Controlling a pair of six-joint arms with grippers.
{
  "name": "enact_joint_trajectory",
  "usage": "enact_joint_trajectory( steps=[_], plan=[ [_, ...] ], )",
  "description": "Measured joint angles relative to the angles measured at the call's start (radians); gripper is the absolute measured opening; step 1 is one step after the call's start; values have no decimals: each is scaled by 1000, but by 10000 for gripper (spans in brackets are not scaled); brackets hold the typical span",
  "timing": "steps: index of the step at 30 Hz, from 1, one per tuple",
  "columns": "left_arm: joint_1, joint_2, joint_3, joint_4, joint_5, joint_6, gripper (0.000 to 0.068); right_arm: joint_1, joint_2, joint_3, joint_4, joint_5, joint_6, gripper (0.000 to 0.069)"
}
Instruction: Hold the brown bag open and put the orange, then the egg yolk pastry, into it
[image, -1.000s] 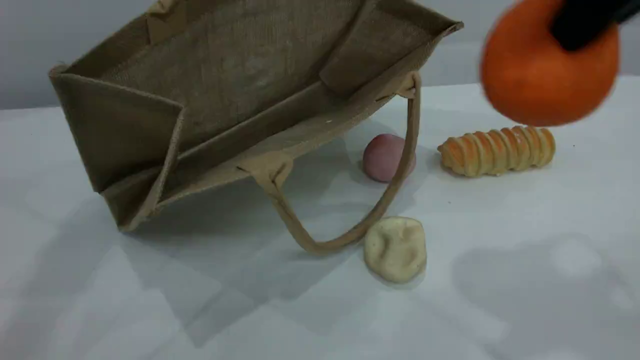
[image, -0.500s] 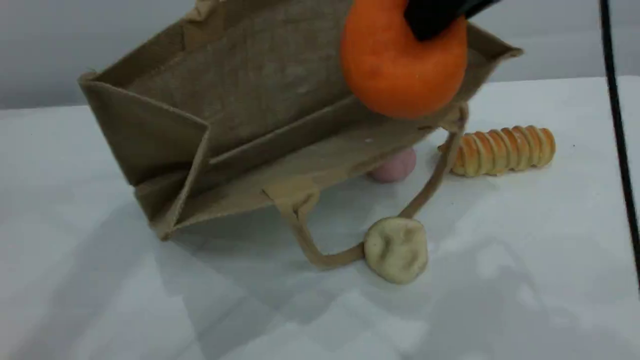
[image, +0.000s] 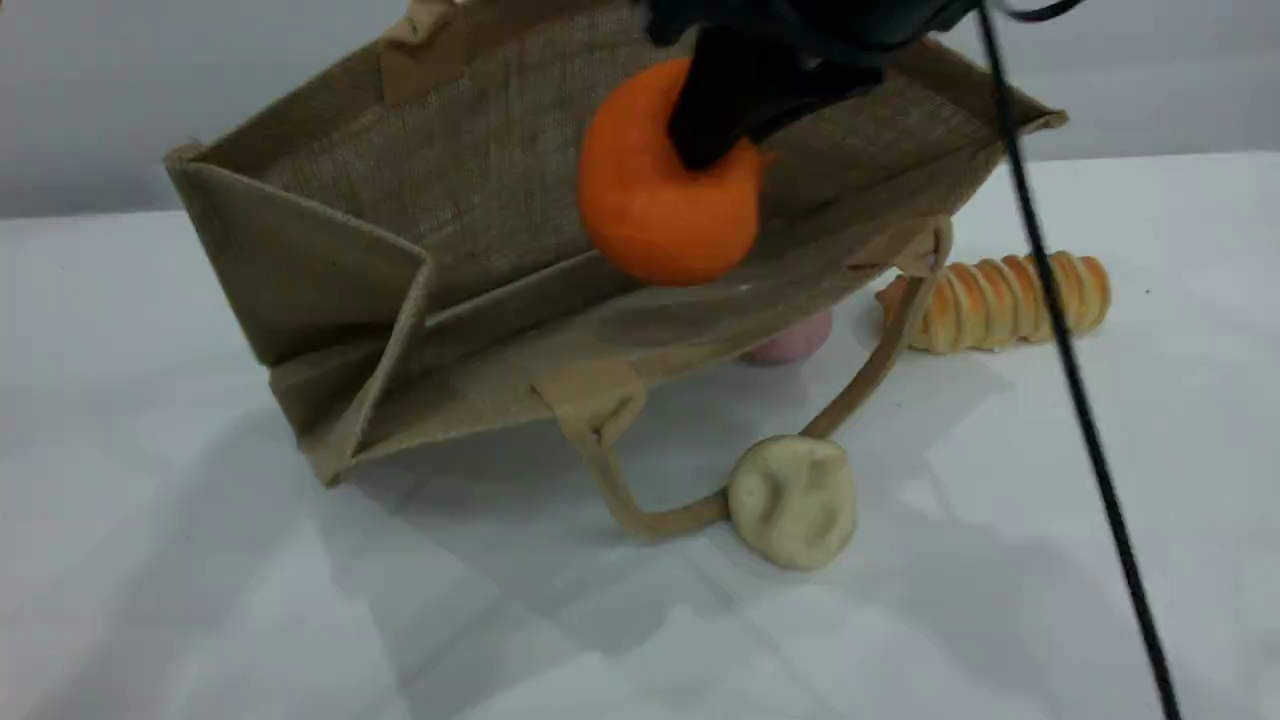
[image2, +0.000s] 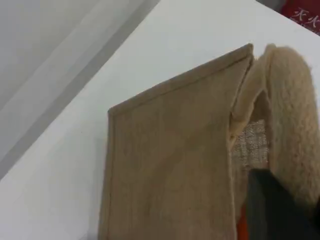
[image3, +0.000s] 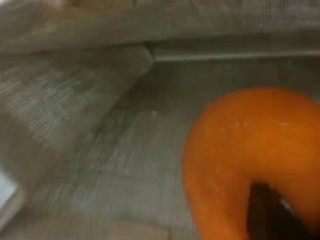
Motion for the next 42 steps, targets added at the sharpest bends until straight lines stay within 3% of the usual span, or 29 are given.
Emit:
enact_joint_trajectory(
  steps=[6,9,12,17,20,31,42],
  plan=[
    [0,0,0,-1,0,-2,81,0,154,-125,-8,-4,5,36],
    [0,0,0,-2,0,-2,81,0,207,-171,-7,-3,4,79],
    [0,0,0,-2,0,-2,81,0,215,-185,-7,1,6,192],
    [0,0,0,-2,1,-2,81,0,211,-189,-7,30,6,481],
    [0,0,0,0,1,-2,81,-2,202,-189,-27,89,6,575],
    [0,0,0,-1,0,-5,81,-2,40,-189,-162,288,38,564],
    [2,0,0,10,0,-14,81,-3,-127,-189,-387,504,171,565]
  ],
)
